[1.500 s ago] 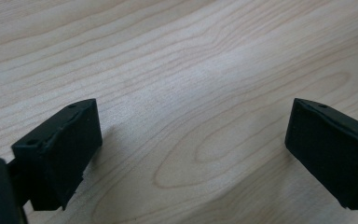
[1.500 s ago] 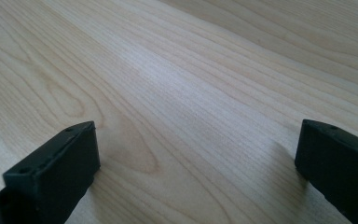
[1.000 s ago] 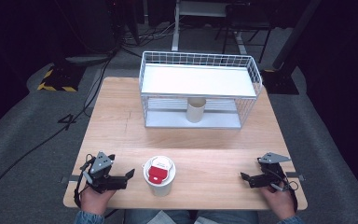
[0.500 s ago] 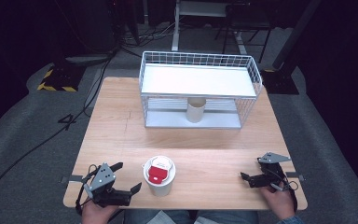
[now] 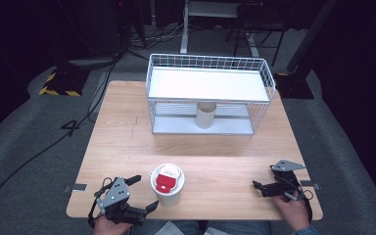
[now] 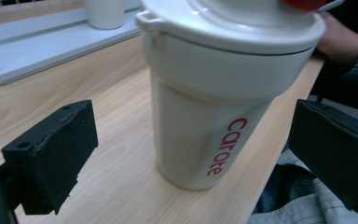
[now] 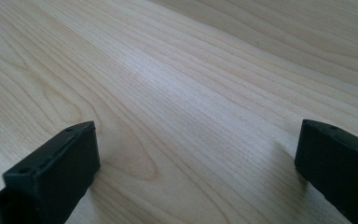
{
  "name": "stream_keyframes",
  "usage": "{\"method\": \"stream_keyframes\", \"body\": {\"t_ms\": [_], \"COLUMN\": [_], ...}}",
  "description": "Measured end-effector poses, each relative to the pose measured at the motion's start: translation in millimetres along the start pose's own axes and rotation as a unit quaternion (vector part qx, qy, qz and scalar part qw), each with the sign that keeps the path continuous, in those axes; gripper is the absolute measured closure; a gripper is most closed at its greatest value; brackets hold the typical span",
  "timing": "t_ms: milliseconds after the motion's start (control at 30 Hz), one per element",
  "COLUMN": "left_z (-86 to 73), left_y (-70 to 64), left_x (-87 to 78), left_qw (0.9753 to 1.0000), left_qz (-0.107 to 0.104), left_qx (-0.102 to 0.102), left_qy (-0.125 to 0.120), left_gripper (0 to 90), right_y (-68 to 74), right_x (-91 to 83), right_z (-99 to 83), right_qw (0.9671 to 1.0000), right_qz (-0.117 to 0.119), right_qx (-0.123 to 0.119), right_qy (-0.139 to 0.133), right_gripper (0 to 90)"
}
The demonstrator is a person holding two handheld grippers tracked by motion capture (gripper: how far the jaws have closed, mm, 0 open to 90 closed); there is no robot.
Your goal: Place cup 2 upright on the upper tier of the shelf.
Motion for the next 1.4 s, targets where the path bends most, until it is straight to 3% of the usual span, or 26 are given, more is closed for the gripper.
{"method": "stream_keyframes", "body": {"t_ms": [167, 267, 433, 667, 833, 1167, 1400], "left_z": [2.1, 2.7, -1.5, -2.6, -5.3, -2.5, -3.1], "left_y": [-8.1, -10.6, -11.1, -12.5, -11.5, -15.7, -18.8], "left_x": [7.4, 12.0, 22.6, 35.8, 44.9, 52.8, 59.6], "left_qw": [0.9994, 0.9993, 0.9993, 0.9989, 0.9988, 0.9975, 0.9968], "left_qz": [-0.028, -0.029, -0.036, -0.046, -0.044, -0.067, -0.078], "left_qx": [-0.008, -0.004, -0.005, -0.003, 0.011, 0.003, 0.008], "left_qy": [-0.02, -0.024, -0.004, 0.006, 0.014, -0.021, -0.018], "left_gripper": [0.4, 0.4, 0.1, 0.0, 0.0, 0.0, 0.2], "right_y": [0.0, 0.0, 0.0, 0.0, 0.0, 0.0, 0.0], "right_x": [0.0, 0.0, 0.0, -0.1, -0.1, -0.1, -0.1], "right_z": [0.0, 0.0, 0.0, -0.1, -0.1, -0.1, -0.1], "right_qw": [1.0, 1.0, 1.0, 1.0, 1.0, 1.0, 1.0], "right_qz": [0.0, 0.0, 0.0, 0.0, 0.0, 0.0, 0.0], "right_qx": [0.0, 0.0, 0.0, -0.001, -0.001, -0.001, -0.001], "right_qy": [0.0, 0.0, 0.0, 0.0, 0.001, 0.0, 0.001], "right_gripper": [0.0, 0.0, 0.0, 0.1, 0.1, 0.1, 0.2]}}
Point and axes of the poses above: each handheld gripper's, and its own axes: x roughly forward along the jaws, z roughly out of its top, y roughly to its left, the point moved 8 cm from there along x, roughly forward along the jaws, and after that the axes turned 13 degrees about z, right-handed, at the moved point
